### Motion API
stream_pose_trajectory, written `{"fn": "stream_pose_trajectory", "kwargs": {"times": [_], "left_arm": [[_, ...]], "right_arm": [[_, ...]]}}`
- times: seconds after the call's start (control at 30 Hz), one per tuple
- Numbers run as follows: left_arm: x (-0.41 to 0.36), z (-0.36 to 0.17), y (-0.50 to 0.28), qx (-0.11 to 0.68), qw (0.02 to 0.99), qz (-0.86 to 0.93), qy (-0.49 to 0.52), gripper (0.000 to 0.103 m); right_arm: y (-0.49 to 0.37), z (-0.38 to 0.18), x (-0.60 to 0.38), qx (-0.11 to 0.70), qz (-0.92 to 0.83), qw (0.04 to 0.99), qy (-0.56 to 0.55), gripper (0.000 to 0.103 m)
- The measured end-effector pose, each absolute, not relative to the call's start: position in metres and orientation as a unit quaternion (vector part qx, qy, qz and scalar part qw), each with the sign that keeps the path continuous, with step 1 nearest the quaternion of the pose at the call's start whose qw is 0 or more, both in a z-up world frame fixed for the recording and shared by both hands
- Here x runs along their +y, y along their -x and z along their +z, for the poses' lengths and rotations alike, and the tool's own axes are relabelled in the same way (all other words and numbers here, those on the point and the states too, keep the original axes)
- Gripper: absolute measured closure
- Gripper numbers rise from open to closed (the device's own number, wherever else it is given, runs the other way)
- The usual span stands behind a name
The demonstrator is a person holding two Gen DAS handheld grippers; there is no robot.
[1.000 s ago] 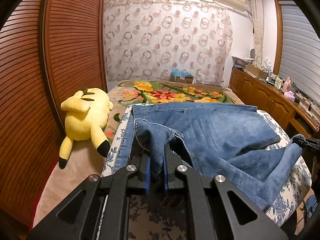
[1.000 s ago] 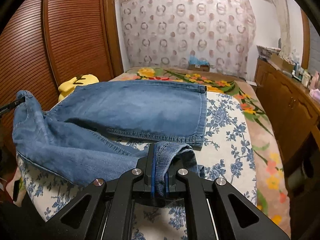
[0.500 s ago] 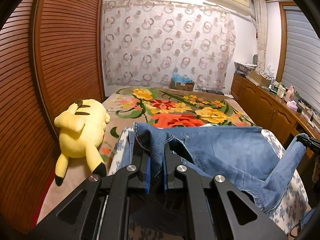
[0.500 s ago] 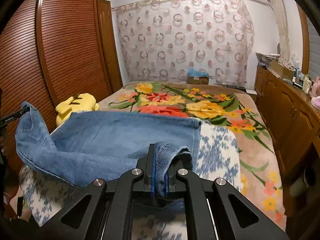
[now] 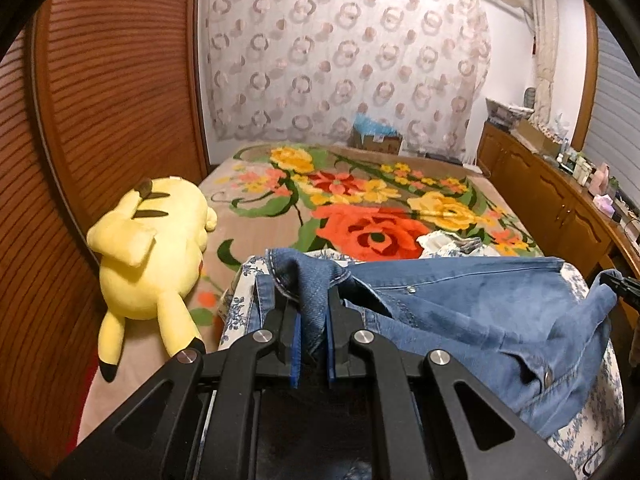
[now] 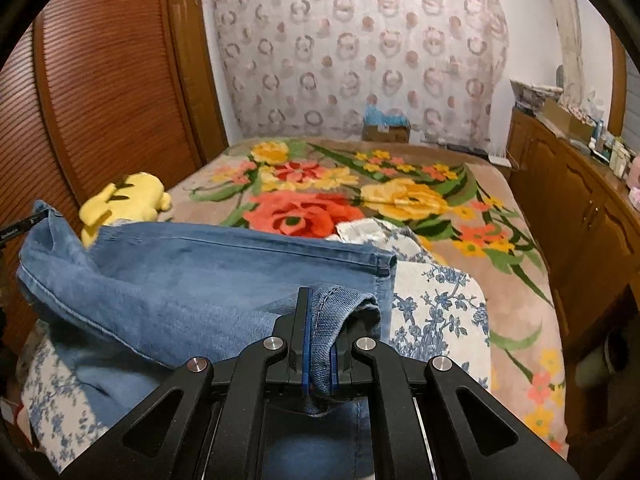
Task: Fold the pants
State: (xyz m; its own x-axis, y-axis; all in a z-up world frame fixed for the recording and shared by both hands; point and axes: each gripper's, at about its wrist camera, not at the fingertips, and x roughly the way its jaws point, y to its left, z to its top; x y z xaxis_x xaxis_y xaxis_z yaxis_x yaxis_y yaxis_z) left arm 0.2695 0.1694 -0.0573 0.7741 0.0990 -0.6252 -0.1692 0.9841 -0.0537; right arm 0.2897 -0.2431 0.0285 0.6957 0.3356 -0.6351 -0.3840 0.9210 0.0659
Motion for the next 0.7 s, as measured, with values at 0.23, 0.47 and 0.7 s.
{"fn": "stream_pose_trajectory", "kwargs": {"times": [0.23, 0.47, 0.7], "left_arm": [[0.175, -0.070, -0.295, 0.357, 0.930, 0.061, 0.063, 0.060], [0.175, -0.056, -0.283, 0.341, 0.936, 0.054, 0.066, 0.048], [0.159, -0.066, -0.285, 0.360, 0.931, 0.032, 0.045, 0.048]], "right_arm": [[-0.324, 0.017, -0.222, 0.372, 0.177, 0.910, 0.040, 0.097], [-0.326, 0.020, -0.219, 0.375, 0.163, 0.911, 0.044, 0.092], [-0.317, 0.022, -0.219, 0.372, 0.148, 0.916, 0.042, 0.083]]}}
